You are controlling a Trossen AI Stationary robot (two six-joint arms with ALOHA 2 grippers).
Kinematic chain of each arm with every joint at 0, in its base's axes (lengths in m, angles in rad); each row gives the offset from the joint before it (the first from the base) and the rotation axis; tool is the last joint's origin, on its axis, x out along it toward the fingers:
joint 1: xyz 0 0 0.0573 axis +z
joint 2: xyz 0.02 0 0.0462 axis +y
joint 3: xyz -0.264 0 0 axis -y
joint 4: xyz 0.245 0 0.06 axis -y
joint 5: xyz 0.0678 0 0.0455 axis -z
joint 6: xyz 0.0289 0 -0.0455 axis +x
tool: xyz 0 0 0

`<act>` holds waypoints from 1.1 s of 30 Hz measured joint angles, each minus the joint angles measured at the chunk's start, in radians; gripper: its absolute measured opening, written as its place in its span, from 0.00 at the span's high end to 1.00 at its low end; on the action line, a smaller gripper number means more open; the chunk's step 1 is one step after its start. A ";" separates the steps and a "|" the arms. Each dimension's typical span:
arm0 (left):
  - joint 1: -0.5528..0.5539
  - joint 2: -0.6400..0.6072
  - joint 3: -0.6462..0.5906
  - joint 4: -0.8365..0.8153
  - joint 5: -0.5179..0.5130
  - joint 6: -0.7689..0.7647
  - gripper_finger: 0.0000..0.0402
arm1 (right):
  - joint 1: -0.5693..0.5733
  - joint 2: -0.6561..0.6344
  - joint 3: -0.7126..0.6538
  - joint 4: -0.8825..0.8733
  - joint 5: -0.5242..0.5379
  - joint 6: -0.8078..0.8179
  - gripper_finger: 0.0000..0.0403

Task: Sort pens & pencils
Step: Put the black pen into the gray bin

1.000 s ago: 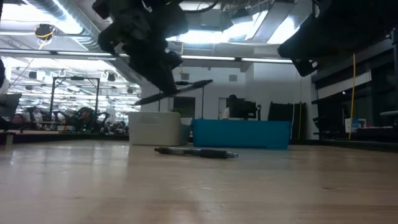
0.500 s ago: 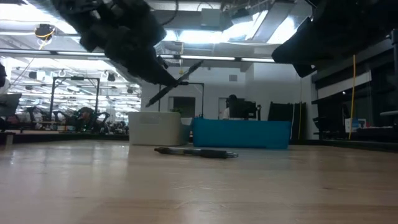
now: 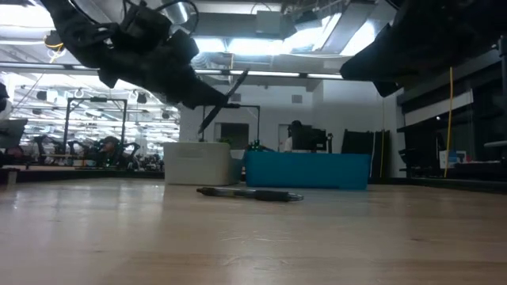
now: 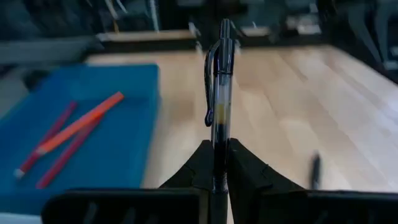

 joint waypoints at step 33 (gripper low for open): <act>0.193 0.000 -0.187 0.473 -0.428 -0.138 0.96 | -0.002 0.000 0.000 0.003 0.103 -0.014 0.95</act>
